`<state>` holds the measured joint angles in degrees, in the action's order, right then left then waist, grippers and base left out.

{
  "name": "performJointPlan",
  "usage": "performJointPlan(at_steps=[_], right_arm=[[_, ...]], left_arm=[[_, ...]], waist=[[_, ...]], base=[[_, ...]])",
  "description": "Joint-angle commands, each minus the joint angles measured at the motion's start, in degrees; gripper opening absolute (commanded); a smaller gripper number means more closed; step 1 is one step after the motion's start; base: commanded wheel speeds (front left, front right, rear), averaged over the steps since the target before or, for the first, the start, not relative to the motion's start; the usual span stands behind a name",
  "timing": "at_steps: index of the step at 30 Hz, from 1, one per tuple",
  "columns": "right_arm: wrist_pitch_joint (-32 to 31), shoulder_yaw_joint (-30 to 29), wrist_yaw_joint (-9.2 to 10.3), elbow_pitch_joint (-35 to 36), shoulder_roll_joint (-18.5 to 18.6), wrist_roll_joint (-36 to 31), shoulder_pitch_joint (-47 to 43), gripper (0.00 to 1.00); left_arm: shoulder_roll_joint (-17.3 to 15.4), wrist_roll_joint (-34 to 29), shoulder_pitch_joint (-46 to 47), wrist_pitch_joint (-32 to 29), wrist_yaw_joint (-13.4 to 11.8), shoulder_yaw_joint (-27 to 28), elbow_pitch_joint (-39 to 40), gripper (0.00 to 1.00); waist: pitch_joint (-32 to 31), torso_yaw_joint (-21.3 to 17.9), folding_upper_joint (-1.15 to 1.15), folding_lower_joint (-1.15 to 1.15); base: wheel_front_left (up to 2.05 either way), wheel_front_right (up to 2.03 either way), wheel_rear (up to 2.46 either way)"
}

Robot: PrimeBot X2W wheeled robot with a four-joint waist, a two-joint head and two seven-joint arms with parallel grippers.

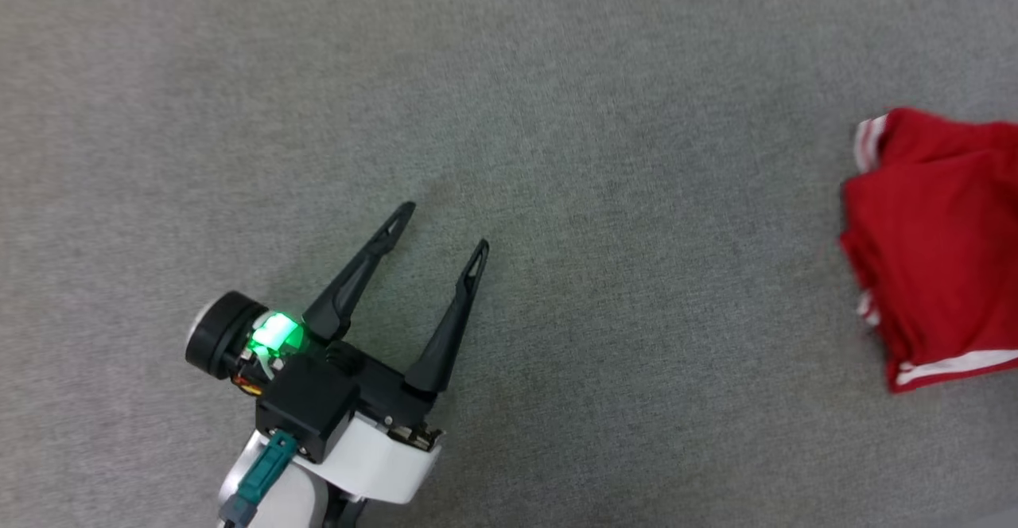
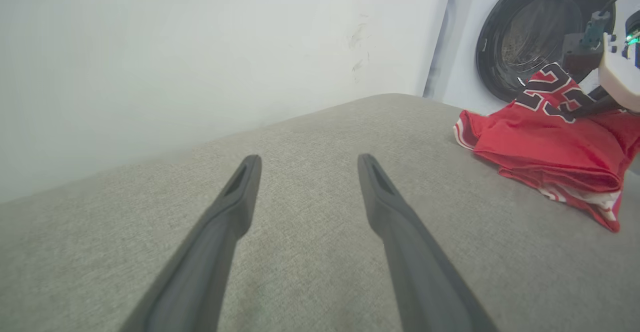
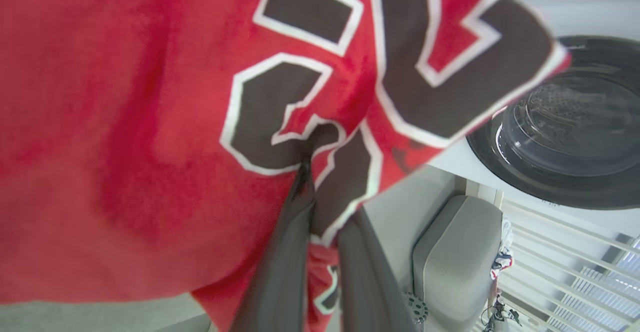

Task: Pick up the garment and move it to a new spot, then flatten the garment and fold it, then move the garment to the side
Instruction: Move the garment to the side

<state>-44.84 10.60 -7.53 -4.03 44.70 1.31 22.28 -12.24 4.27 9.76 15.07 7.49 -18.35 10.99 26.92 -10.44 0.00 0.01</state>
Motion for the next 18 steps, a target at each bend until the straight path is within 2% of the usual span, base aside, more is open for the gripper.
performJointPlan(at_steps=[1, 8, 18], right_arm=[[2.07, -2.56, 0.08, -2.31, -0.25, -0.65, 1.35, 0.00], [11.00, -7.64, 0.09, -11.56, 1.55, -6.31, 2.52, 0.00], [17.31, -15.21, 0.09, -19.81, -1.85, -12.61, 7.09, 0.00]], left_arm=[[-0.57, -0.25, 1.39, 0.11, -0.05, -0.13, 0.63, 1.00], [-2.05, -0.12, 3.97, 0.11, -0.04, -0.57, 2.47, 1.00], [-3.16, -0.28, 5.23, 0.11, -0.04, 0.26, 3.09, 1.00]], waist=[[4.20, -1.64, 0.00, -0.01], [7.90, -0.58, 0.00, -0.01], [10.69, 0.85, 0.00, -0.01]], base=[[0.00, 0.00, 0.00], [0.00, 0.00, 0.00], [0.00, 0.00, 0.00]])
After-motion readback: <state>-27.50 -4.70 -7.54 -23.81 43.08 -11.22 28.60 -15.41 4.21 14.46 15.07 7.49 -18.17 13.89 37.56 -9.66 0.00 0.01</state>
